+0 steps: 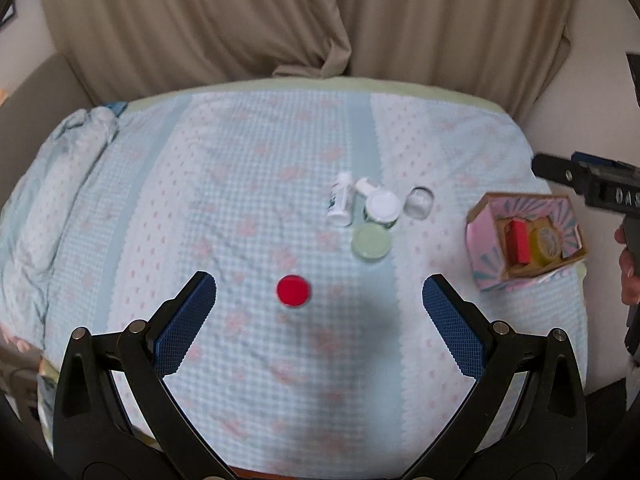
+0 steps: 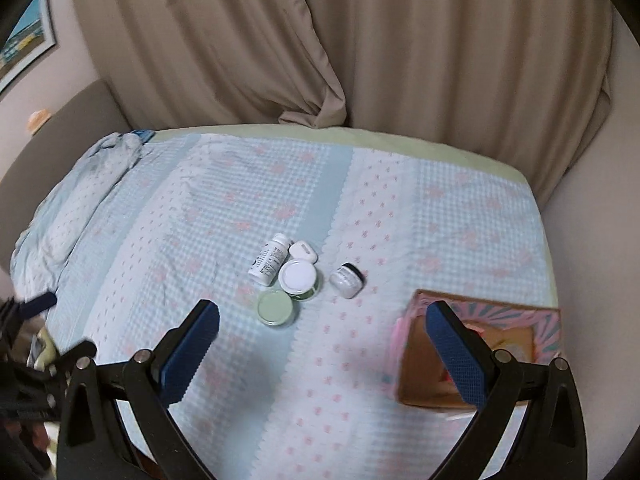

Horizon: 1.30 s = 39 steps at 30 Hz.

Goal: Organize rigid objects
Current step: 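Withdraw both tools from the cardboard box back toward the remaining jars, then grasp the red round lid with the left tool while the right tool grasps the white-lidded green jar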

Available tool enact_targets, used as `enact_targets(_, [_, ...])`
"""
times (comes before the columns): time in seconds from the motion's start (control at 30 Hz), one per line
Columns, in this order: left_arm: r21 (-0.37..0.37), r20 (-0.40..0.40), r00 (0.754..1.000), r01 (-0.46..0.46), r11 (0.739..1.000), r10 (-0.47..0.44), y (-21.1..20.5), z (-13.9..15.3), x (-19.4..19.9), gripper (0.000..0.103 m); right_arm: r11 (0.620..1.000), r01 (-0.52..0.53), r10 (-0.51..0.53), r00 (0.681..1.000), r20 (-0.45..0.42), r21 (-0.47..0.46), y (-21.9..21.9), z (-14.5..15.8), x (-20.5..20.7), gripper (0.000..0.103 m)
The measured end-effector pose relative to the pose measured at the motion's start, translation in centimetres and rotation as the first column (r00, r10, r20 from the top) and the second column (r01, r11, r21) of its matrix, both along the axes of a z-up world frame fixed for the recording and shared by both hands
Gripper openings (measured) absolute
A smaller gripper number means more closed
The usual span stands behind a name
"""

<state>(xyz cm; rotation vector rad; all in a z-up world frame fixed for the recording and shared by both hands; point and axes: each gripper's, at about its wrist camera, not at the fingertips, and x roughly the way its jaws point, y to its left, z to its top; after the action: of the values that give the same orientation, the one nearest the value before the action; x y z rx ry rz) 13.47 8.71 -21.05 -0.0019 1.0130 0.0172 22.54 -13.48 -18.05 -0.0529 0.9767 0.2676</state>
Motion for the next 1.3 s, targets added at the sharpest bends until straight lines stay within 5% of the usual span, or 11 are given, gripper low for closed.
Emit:
enact_targets(0.37, [0.004,-0.09,0.987,0.136,0.991,-0.135,3.7,-12.6,2.5,0.103,0.967,0.254,-0.248,0.96,-0.127,0.032,5.0,-9.1,4.1,0.103])
enact_targets(0.73, [0.055,-0.129,0.978,0.175,0.983,-0.167,3.4,-23.8,5.4,0.102,0.957,0.287,-0.291,0.941,-0.17,-0.047,7.7,-17.9,7.3,0.103])
enact_targets(1.0, [0.045,-0.148,0.982,0.122,0.991,-0.114,4.0,-28.9,7.7,0.093,0.962,0.26,-0.27,0.949,-0.165,-0.078,9.1,-23.3,10.8,0.103])
enact_targets(1.3, [0.029,-0.149,0.986,0.083,0.996,-0.078,3.4,-30.4,7.9,0.085,0.957,0.267,-0.285,0.939,-0.194,-0.114,9.9,-26.9,14.3,0.102])
